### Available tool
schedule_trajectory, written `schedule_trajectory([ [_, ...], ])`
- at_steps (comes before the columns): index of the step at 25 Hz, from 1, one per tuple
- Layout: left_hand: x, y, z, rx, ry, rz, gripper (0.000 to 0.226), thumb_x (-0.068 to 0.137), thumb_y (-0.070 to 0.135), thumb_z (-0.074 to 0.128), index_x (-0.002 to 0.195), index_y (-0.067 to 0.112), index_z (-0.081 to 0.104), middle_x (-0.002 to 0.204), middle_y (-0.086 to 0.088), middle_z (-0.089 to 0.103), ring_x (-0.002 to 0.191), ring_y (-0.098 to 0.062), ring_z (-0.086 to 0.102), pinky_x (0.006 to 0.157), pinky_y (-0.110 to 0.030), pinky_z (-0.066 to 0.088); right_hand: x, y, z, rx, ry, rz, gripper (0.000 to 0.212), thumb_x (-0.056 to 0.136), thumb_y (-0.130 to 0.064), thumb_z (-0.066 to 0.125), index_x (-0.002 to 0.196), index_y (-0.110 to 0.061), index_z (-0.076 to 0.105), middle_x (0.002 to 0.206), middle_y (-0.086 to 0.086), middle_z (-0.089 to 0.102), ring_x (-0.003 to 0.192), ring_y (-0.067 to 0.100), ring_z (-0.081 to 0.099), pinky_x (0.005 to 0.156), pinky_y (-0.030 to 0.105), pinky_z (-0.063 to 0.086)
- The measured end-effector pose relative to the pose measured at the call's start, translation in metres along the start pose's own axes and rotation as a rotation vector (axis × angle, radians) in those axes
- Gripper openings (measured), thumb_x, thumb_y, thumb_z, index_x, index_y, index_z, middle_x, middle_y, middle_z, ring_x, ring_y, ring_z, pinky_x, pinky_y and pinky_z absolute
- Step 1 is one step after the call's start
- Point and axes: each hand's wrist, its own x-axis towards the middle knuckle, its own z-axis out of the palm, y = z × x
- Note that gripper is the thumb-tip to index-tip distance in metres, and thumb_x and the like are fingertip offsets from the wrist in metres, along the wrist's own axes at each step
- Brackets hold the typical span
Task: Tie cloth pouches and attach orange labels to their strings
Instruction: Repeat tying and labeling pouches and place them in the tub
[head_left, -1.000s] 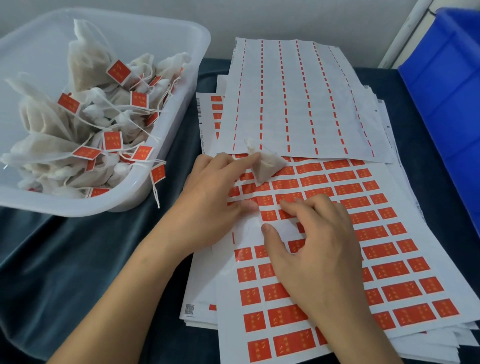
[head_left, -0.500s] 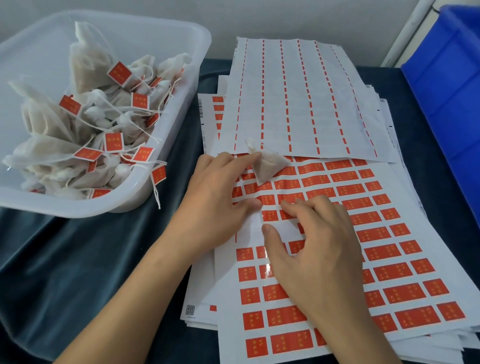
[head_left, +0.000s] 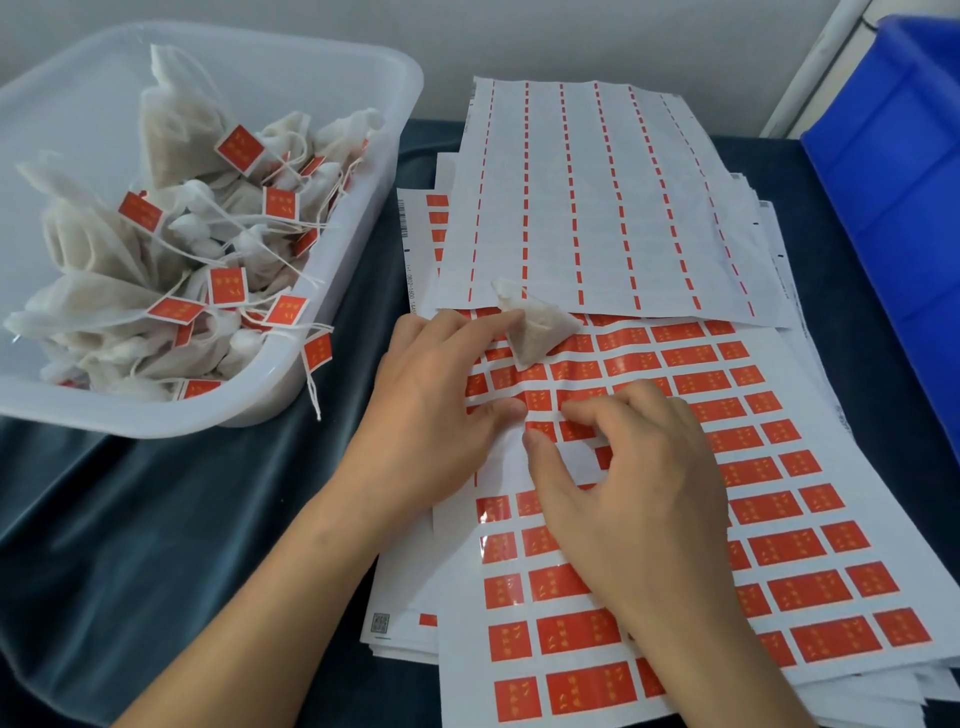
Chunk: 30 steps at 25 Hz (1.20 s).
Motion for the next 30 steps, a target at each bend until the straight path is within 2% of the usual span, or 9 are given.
schedule_trajectory([
  [5,0.0,-0.005,0.002,-0.016,0.009,0.013,0.069,0.086,0.055,0.078,0.147,0.049,0.047,0.138,0.027,0.053,0.117,0.002,0.037,0.092,-0.013,0.031,0.02,-0.002,-0.005,-0.072,-0.036,0.018,0.037,0.089,-0.066,0.058,0.102,-0.034,0.071,0.098,-0.015,0.063,0.083,0.006,0.051,0.067,0.019,0.038],
  [9,0.001,-0.005,0.002,-0.054,-0.017,0.018,0.063,0.091,0.052,0.074,0.147,0.051,0.044,0.134,0.031,0.048,0.118,0.0,0.037,0.092,-0.016,0.033,0.026,-0.011,-0.003,-0.159,-0.006,0.037,0.042,0.088,-0.07,0.055,0.099,-0.033,0.07,0.097,-0.011,0.066,0.076,0.007,0.051,0.058,0.018,0.031],
  [14,0.0,-0.001,-0.001,-0.084,-0.06,-0.012,0.062,0.097,0.042,0.071,0.15,0.052,0.041,0.136,0.029,0.045,0.121,-0.001,0.033,0.104,-0.028,0.035,0.026,-0.018,0.0,-0.258,0.001,0.03,0.045,0.085,-0.071,0.058,0.101,-0.03,0.069,0.097,-0.007,0.067,0.074,0.009,0.045,0.06,0.023,0.036],
  [18,0.0,-0.001,-0.002,-0.067,-0.097,-0.004,0.061,0.103,0.027,0.064,0.153,0.051,0.037,0.13,0.028,0.041,0.119,-0.004,0.029,0.105,-0.028,0.03,0.028,-0.02,0.001,-0.308,-0.017,0.025,0.043,0.087,-0.069,0.058,0.102,-0.029,0.068,0.094,-0.008,0.064,0.073,0.009,0.047,0.059,0.023,0.038],
  [23,0.0,0.001,-0.003,-0.074,-0.093,-0.011,0.061,0.103,0.029,0.064,0.153,0.051,0.036,0.131,0.027,0.042,0.117,-0.003,0.03,0.104,-0.027,0.034,0.03,-0.022,0.002,-0.347,-0.032,0.012,0.034,0.089,-0.061,0.059,0.097,-0.029,0.069,0.083,-0.011,0.051,0.067,0.01,0.048,0.055,0.021,0.035],
  [25,0.001,0.002,-0.003,-0.082,-0.1,-0.019,0.06,0.103,0.03,0.063,0.152,0.052,0.036,0.126,0.031,0.038,0.117,-0.003,0.03,0.105,-0.027,0.033,0.032,-0.019,0.0,-0.336,-0.037,0.006,0.028,0.091,-0.056,0.061,0.094,-0.029,0.07,0.081,-0.011,0.052,0.064,0.01,0.048,0.053,0.018,0.031],
  [30,0.0,0.003,-0.003,-0.099,-0.098,-0.044,0.06,0.102,0.032,0.064,0.151,0.055,0.036,0.133,0.029,0.041,0.121,-0.003,0.03,0.11,-0.031,0.034,0.021,-0.004,-0.007,-0.209,-0.09,-0.061,0.036,0.087,-0.066,0.06,0.105,-0.035,0.066,0.1,-0.013,0.063,0.082,0.005,0.047,0.067,0.021,0.038],
])
